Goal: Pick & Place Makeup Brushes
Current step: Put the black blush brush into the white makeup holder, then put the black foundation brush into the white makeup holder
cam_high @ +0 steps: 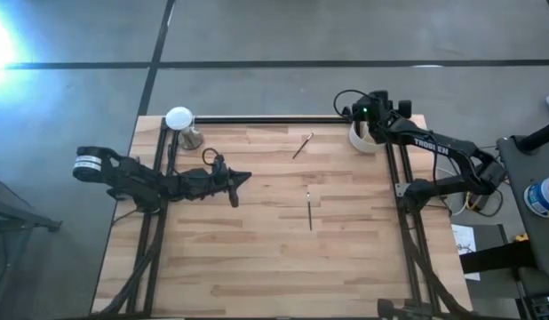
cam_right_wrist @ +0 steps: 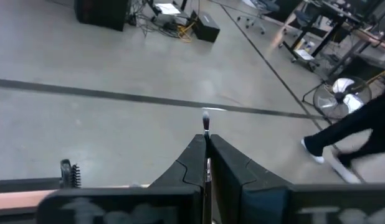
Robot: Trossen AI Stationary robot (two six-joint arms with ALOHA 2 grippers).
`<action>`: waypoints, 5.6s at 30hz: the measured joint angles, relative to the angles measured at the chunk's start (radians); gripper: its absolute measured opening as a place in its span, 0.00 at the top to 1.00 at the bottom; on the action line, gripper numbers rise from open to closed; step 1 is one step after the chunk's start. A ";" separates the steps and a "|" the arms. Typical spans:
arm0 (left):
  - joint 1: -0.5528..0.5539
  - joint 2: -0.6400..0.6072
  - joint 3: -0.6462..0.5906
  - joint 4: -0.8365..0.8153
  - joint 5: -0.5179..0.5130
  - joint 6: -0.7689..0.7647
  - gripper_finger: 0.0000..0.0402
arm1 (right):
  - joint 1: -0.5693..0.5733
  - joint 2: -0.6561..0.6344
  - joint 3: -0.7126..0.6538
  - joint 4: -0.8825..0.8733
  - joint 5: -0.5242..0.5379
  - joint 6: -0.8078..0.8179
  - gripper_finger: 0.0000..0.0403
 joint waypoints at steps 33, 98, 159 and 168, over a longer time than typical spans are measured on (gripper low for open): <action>0.001 0.000 -0.002 0.014 0.000 -0.010 0.99 | 0.002 0.031 -0.019 -0.109 -0.091 0.129 0.85; 0.014 0.000 -0.028 0.025 0.000 -0.034 0.99 | 0.880 0.655 0.428 -0.522 -0.663 1.030 0.74; 0.014 0.000 -0.028 0.035 0.000 -0.035 0.99 | 0.551 -0.125 -0.138 0.389 -0.608 -0.079 0.97; 0.014 0.000 -0.028 0.047 0.000 -0.034 0.99 | 0.296 -0.149 -0.171 0.508 -0.316 -0.257 0.97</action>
